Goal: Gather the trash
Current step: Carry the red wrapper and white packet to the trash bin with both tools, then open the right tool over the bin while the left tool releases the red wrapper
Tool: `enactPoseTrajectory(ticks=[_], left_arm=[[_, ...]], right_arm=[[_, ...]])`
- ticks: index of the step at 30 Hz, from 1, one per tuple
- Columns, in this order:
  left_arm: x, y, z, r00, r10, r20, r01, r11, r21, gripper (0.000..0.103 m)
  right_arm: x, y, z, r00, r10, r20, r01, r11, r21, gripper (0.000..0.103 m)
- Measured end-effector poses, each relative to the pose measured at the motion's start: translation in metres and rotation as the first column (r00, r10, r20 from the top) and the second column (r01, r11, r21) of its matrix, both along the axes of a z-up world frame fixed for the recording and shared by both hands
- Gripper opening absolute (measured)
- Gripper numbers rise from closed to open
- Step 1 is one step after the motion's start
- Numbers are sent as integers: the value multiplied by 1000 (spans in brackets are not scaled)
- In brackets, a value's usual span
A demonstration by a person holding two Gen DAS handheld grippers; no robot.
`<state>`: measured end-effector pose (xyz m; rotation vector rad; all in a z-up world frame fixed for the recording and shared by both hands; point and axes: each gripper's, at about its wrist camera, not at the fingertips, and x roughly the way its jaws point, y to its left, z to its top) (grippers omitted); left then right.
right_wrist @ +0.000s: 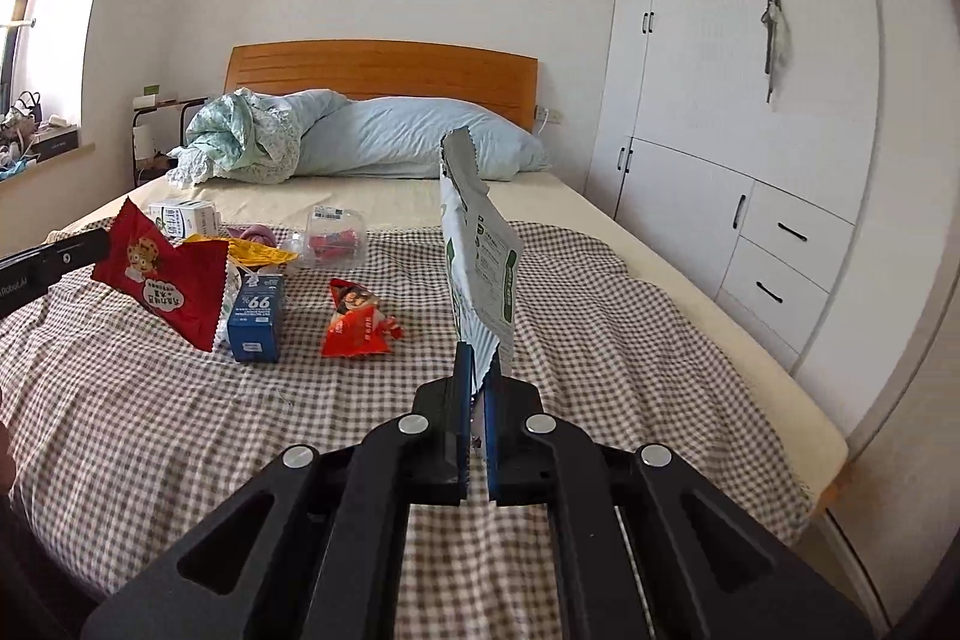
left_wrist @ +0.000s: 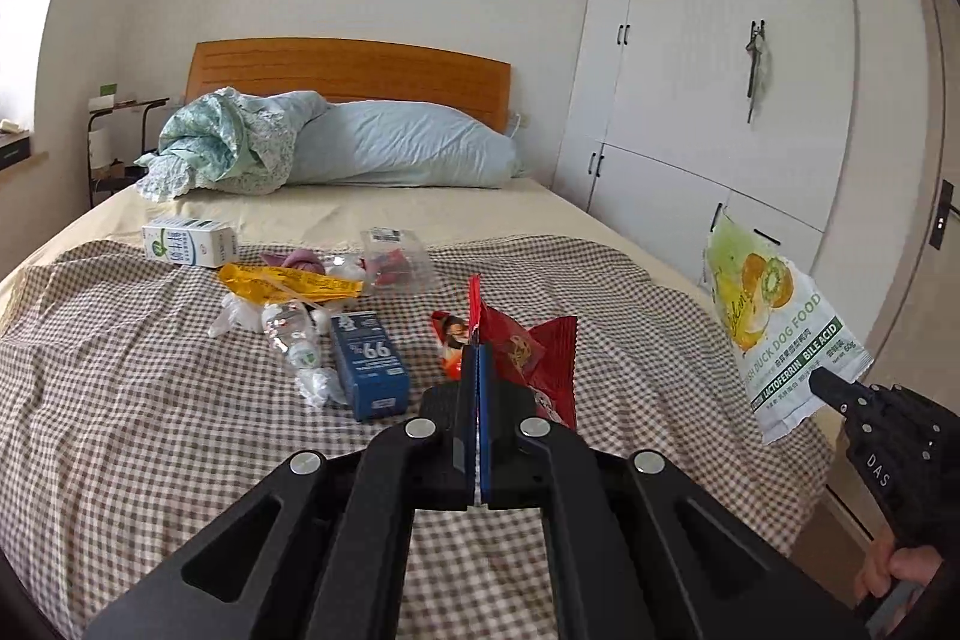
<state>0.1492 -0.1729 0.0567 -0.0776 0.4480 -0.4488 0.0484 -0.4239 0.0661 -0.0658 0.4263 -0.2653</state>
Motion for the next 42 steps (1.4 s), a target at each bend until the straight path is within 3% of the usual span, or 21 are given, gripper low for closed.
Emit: enactPoseTrajectory(ticks=[5,10,16,21,25,31,35,39,42], left_arm=[[-35,-41,10,996,-88,1,88,996,9,0],[-75,-76,19,984,-180,6,180,984,2,0],[-122,-126,4,955,-293,-44,295,955,44,0],[-152,-175,-30,903,-398,-164,415,905,92,0],[-163,-206,-64,874,-426,-234,463,876,134,0],[-181,-250,-114,810,-461,-363,564,780,269,0],[-189,-268,-144,772,-453,-445,614,711,342,0],[-196,-291,-176,726,-438,-531,673,614,412,0],[-194,-307,-197,683,-424,-594,712,566,416,0]], right_arm=[[-53,-22,3,998,-57,1,57,998,-39,4],[-113,-45,-15,993,-113,-46,110,992,-66,4],[-180,-69,-65,976,-123,-180,120,992,-27,4],[-218,-76,-124,943,-107,-315,130,990,52,4],[-231,-82,-181,910,-95,-404,160,978,131,4],[-225,-101,-264,841,-57,-538,201,956,212,4],[-212,-110,-304,797,-22,-603,225,938,264,4],[-206,-119,-327,772,-4,-636,256,917,305,4],[-205,-126,-338,763,-7,-646,275,908,315,4]])
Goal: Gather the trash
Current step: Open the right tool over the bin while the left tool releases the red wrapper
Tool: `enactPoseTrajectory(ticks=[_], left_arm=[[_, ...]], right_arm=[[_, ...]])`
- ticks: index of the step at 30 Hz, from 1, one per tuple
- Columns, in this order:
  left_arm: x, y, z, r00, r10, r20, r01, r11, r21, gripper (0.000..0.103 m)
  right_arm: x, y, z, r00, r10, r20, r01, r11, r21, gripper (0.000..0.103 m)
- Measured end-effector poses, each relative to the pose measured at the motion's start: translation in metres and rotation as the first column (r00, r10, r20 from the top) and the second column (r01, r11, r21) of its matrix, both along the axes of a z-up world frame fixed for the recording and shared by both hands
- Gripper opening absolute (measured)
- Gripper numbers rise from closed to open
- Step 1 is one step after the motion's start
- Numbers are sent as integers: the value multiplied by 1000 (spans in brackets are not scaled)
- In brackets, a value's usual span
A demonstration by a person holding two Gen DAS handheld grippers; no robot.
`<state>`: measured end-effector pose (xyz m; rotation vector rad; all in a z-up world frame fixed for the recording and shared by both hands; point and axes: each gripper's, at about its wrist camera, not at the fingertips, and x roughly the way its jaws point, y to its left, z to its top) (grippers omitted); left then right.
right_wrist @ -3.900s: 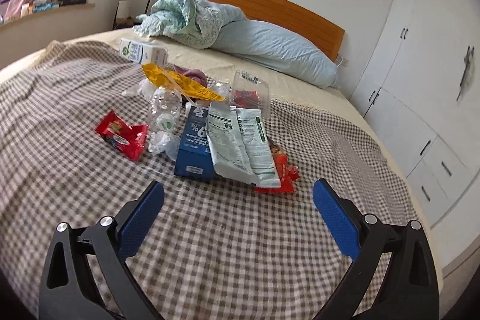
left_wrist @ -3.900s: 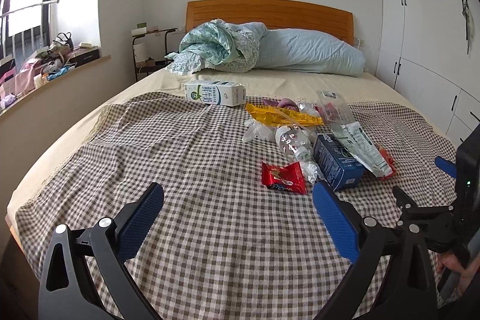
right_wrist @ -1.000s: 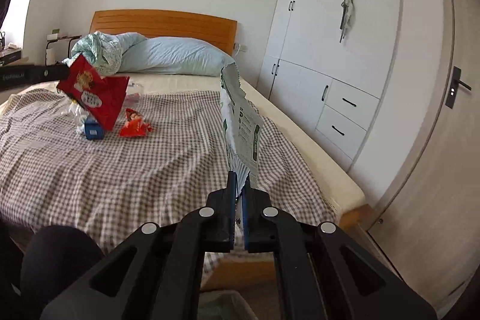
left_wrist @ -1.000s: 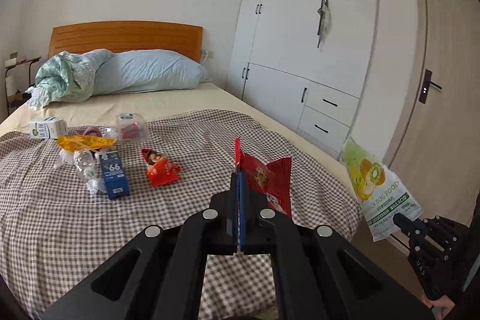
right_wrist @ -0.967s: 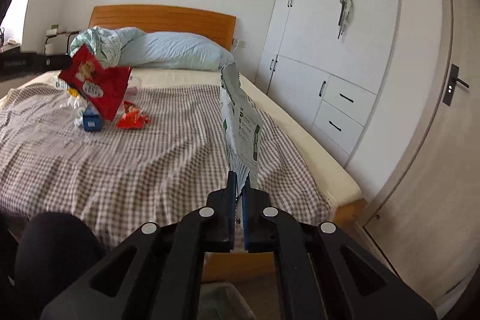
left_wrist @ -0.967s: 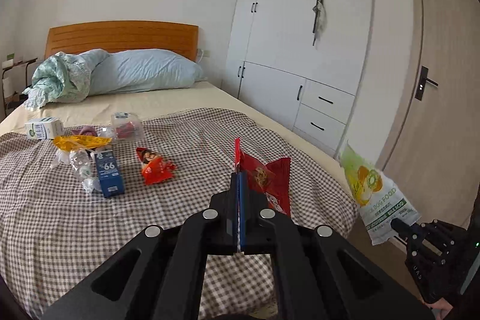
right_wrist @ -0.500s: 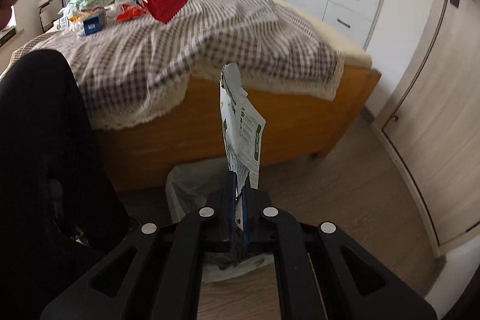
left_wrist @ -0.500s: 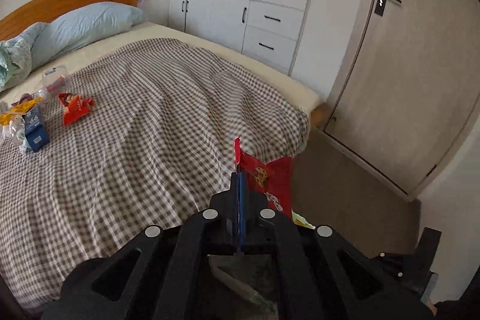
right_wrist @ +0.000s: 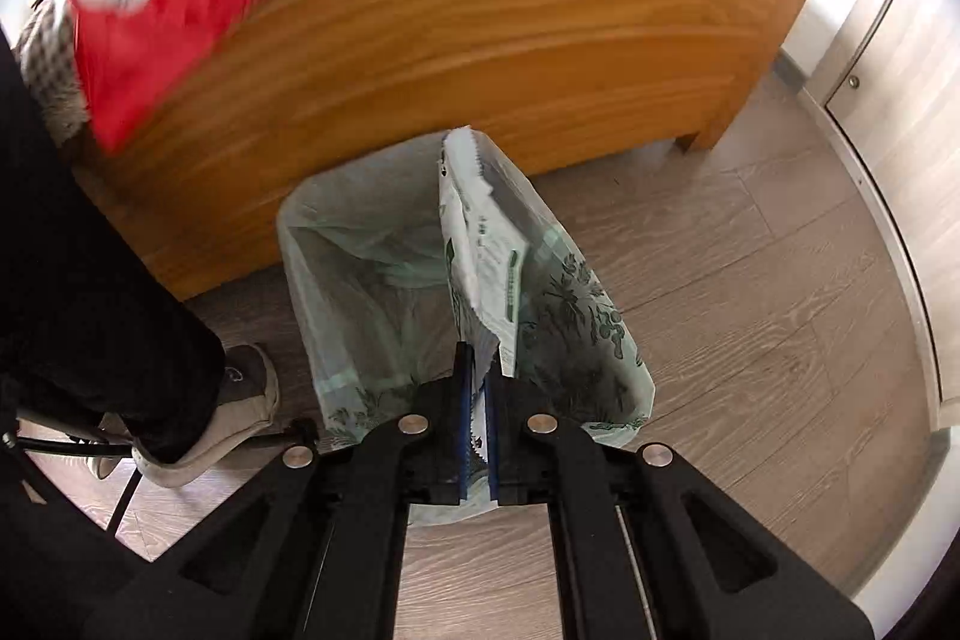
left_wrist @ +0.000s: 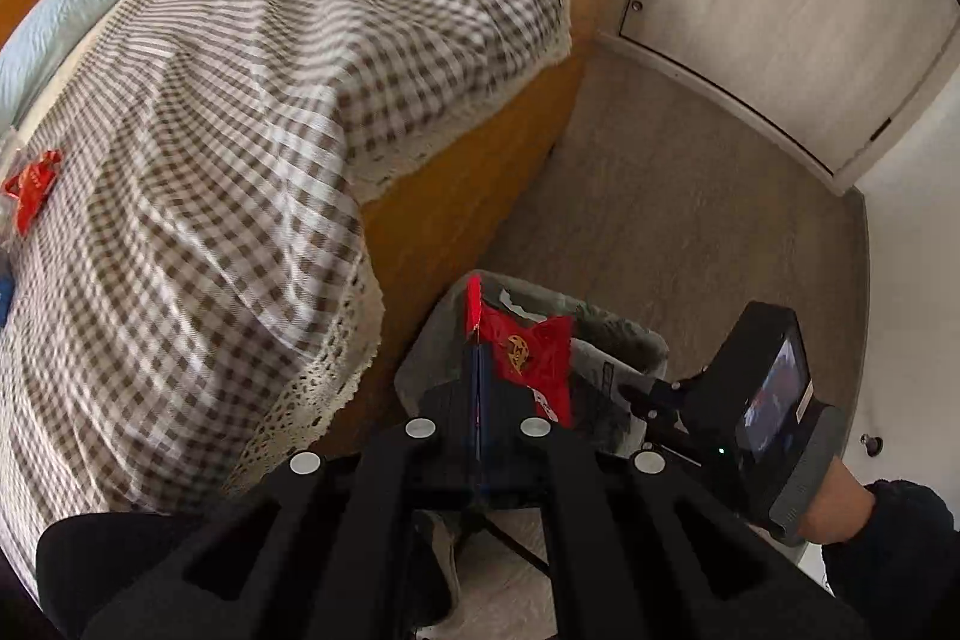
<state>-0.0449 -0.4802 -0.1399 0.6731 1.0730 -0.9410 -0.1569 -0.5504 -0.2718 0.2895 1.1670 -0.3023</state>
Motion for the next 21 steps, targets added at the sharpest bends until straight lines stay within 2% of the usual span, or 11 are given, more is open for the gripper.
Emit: enactPoseTrajectory(ticks=[2,4,6,7,10,12,14,17,19,21], left_arm=[[2,-12,-11,1000,-17,-2,17,999,40,0],[5,-23,-20,1000,-27,-12,28,997,74,0],[7,-35,-32,999,-50,-16,51,992,115,0],[6,-40,-39,998,-68,-8,68,988,139,0],[3,-54,-62,994,-111,1,108,970,220,0],[-1,-63,-76,987,-153,-47,160,947,279,0],[0,-66,-84,980,-177,-92,197,932,306,0],[17,-73,-92,992,-123,-13,122,947,296,0],[21,-77,-105,993,-114,-25,116,941,318,0],[21,-79,-120,990,-138,14,124,930,345,0]], right_arm=[[1,-9,-7,999,-36,-30,36,999,6,5],[1,-21,-11,995,-86,-43,87,996,16,13],[-4,-33,-11,989,-147,-32,149,987,53,48],[-8,-37,-8,985,-171,-13,171,983,68,52],[-16,-43,-5,979,-203,6,202,976,75,52],[-20,-43,-5,977,-215,-1,215,973,85,52],[-23,-43,-5,974,-225,-12,225,969,104,52],[-26,-46,-8,972,-232,-43,236,962,140,52],[-25,-42,-9,972,-229,-50,234,958,164,52],[-25,-36,-10,972,-228,-54,233,957,170,52]])
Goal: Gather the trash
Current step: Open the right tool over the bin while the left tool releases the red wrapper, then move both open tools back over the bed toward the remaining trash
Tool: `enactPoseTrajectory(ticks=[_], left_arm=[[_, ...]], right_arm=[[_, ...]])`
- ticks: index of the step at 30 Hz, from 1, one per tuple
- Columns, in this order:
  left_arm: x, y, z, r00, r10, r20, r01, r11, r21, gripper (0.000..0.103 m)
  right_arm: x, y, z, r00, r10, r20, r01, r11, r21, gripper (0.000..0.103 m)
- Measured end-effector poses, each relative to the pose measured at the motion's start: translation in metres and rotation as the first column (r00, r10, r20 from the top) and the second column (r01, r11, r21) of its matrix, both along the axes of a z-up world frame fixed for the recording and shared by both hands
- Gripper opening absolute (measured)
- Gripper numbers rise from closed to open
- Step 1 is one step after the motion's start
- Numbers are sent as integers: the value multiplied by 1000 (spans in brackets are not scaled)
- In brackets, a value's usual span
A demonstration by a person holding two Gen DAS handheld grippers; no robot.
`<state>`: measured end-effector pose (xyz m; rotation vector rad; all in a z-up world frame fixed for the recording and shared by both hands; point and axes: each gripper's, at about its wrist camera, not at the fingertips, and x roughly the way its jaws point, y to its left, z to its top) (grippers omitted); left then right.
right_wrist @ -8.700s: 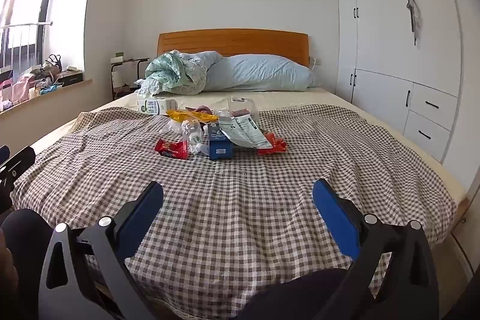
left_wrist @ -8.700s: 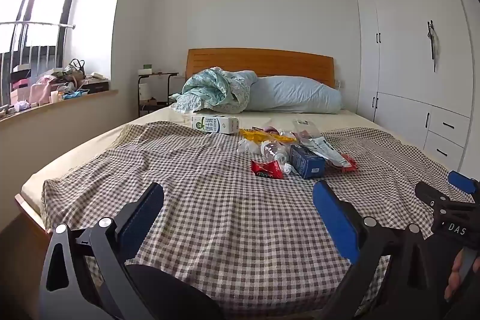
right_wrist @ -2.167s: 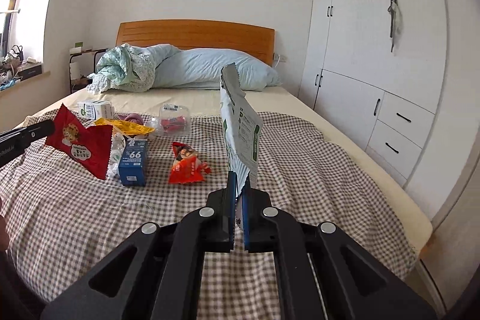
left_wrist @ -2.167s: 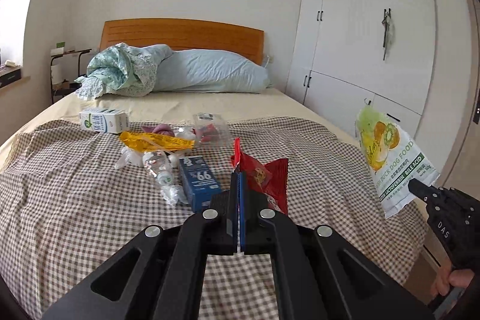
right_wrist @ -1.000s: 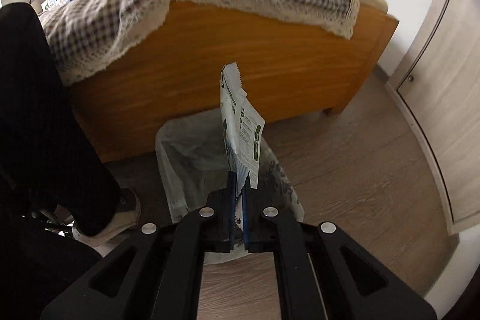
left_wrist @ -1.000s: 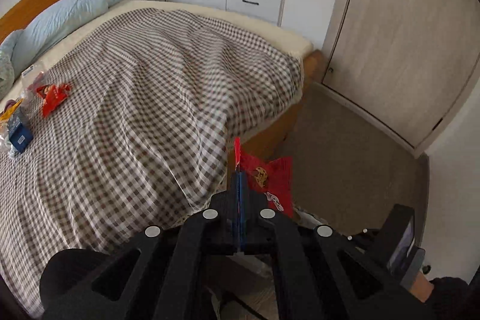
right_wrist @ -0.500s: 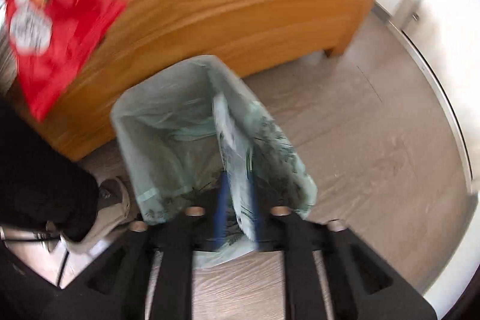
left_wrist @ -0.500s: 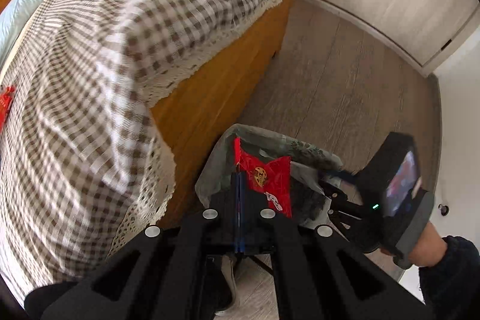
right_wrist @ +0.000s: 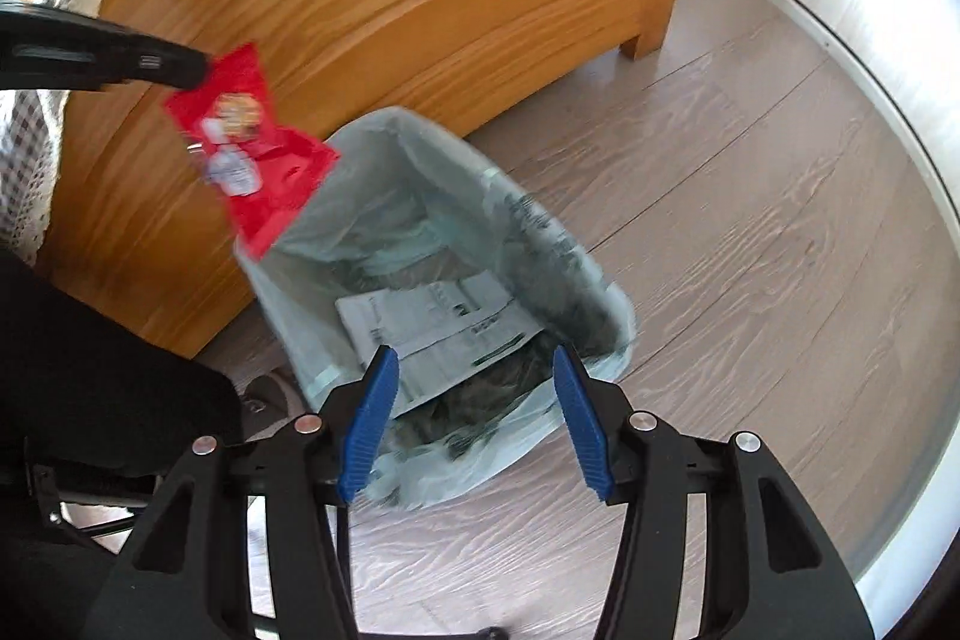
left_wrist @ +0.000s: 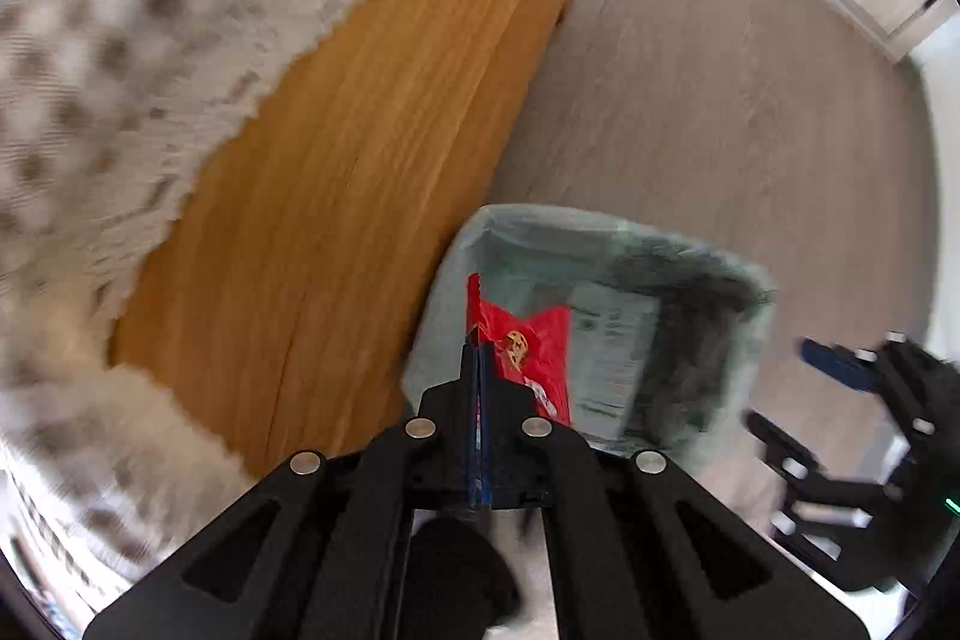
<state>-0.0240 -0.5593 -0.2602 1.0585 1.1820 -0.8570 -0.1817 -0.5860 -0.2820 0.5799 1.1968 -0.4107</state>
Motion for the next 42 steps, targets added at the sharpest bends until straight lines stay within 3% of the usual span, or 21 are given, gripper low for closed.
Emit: enactPoseTrajectory(ticks=[4,6,7,8,10,16,18,20,22,27,30,33,42], left_arm=[[-12,-6,-19,990,-123,73,123,992,3,0],[-10,-6,-24,982,-140,128,140,990,9,0],[-5,-8,-28,984,-128,123,128,992,9,5],[-1,-7,-29,987,-107,122,106,994,19,26],[4,-5,-28,988,-87,124,86,996,16,52],[1,-2,-13,983,-106,151,110,994,-14,61],[-1,-1,-12,987,-108,119,114,993,-44,65],[-2,0,-8,991,-112,75,117,991,-60,73],[-3,1,-2,992,-108,63,112,992,-62,73],[-9,4,32,993,-103,52,110,981,-158,75],[-16,9,56,991,-112,70,125,964,-236,84],[-21,16,83,990,-115,76,133,945,-300,86],[-19,50,191,993,-50,109,98,859,-502,86]], right_arm=[[3,4,-6,1000,-15,-10,15,1000,13,52],[6,10,-8,1000,-6,-26,6,1000,2,52],[7,11,-10,1000,0,-31,0,1000,-7,52],[8,13,-10,1000,3,-31,-3,1000,-10,52],[8,14,-10,1000,-1,-21,1,1000,-6,52],[7,16,-10,1000,-29,-7,29,1000,9,53],[9,16,-6,1000,-22,-7,22,1000,-2,55],[11,16,-1,1000,-27,-14,26,999,-32,65],[13,17,5,999,-31,-19,30,998,-52,65],[11,13,28,999,-34,-13,32,996,-87,65],[7,10,49,999,-33,-9,31,990,-136,69],[1,8,72,999,-52,-10,49,981,-189,71],[-2,8,162,995,-66,79,88,945,-315,71]])
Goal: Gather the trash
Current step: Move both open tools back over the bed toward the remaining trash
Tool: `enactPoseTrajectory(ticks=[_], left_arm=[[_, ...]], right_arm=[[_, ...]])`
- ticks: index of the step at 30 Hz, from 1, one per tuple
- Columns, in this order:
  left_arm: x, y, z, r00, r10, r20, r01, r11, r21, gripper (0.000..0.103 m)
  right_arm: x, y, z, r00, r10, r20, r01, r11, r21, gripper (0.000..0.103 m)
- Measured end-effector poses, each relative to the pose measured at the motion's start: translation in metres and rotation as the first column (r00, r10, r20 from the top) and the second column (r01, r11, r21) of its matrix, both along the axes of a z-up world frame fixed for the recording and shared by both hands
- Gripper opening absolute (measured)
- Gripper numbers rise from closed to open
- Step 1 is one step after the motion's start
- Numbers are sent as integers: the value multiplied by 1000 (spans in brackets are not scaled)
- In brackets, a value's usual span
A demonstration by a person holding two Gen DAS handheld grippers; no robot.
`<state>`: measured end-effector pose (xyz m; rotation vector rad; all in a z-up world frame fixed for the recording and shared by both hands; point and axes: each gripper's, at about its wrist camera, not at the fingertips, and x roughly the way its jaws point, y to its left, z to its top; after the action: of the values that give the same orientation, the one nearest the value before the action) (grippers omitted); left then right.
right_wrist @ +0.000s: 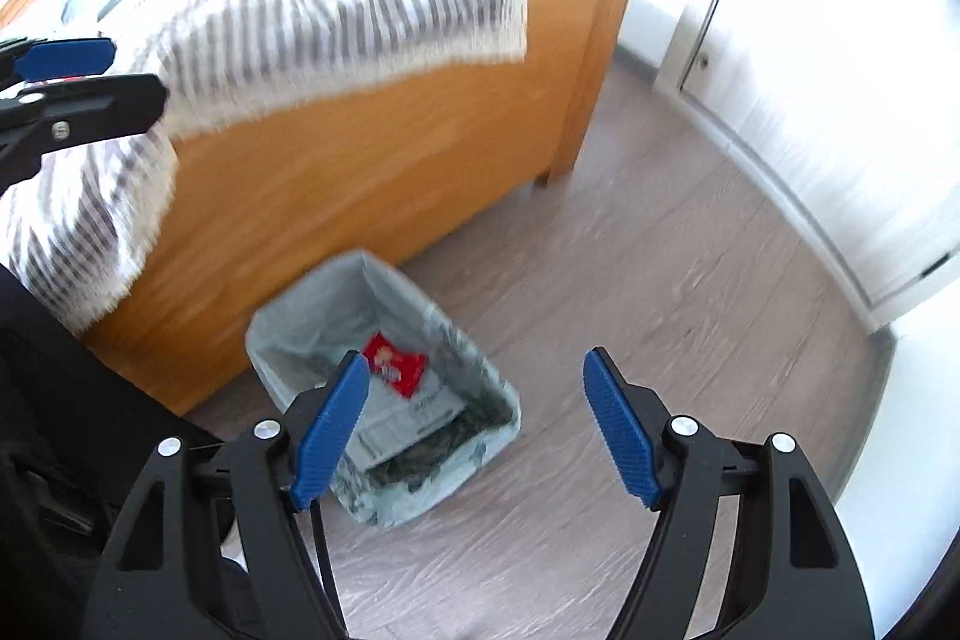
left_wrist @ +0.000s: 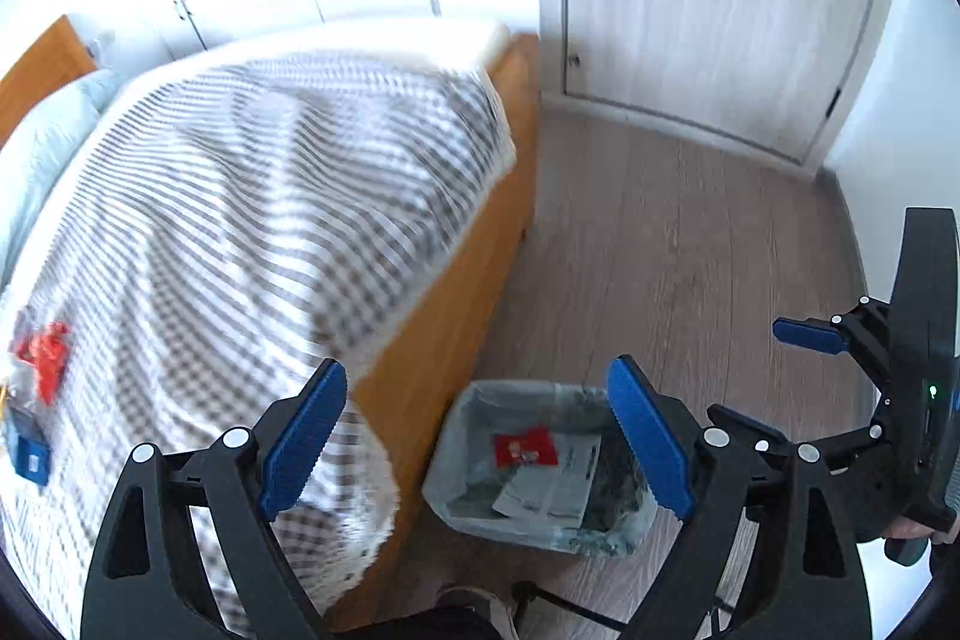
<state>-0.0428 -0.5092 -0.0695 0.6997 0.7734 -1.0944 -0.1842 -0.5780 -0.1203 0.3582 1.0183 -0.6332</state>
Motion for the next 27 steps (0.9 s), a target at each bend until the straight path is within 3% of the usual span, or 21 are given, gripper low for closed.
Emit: enactPoseTrajectory(ticks=[7,13,16,20,22,25,27], left_arm=[[26,70,87,985,171,28,-164,973,-162,91],[48,155,154,963,263,59,-228,913,-339,95],[67,198,180,936,339,92,-273,866,-418,96],[106,261,199,882,466,78,-373,788,-490,96],[130,292,204,843,534,72,-430,748,-505,96],[171,339,201,758,649,63,-533,672,-514,96],[203,375,194,704,710,15,-604,610,-513,96]], right_arm=[[35,23,90,991,95,97,-79,984,-161,76],[82,65,160,955,241,175,-182,937,-297,76],[112,89,186,924,323,204,-243,909,-338,83],[170,127,214,880,423,215,-326,868,-375,83],[195,151,224,849,479,222,-371,840,-395,84],[241,184,234,802,560,207,-442,790,-425,83],[273,205,239,777,601,186,-480,758,-442,83]])
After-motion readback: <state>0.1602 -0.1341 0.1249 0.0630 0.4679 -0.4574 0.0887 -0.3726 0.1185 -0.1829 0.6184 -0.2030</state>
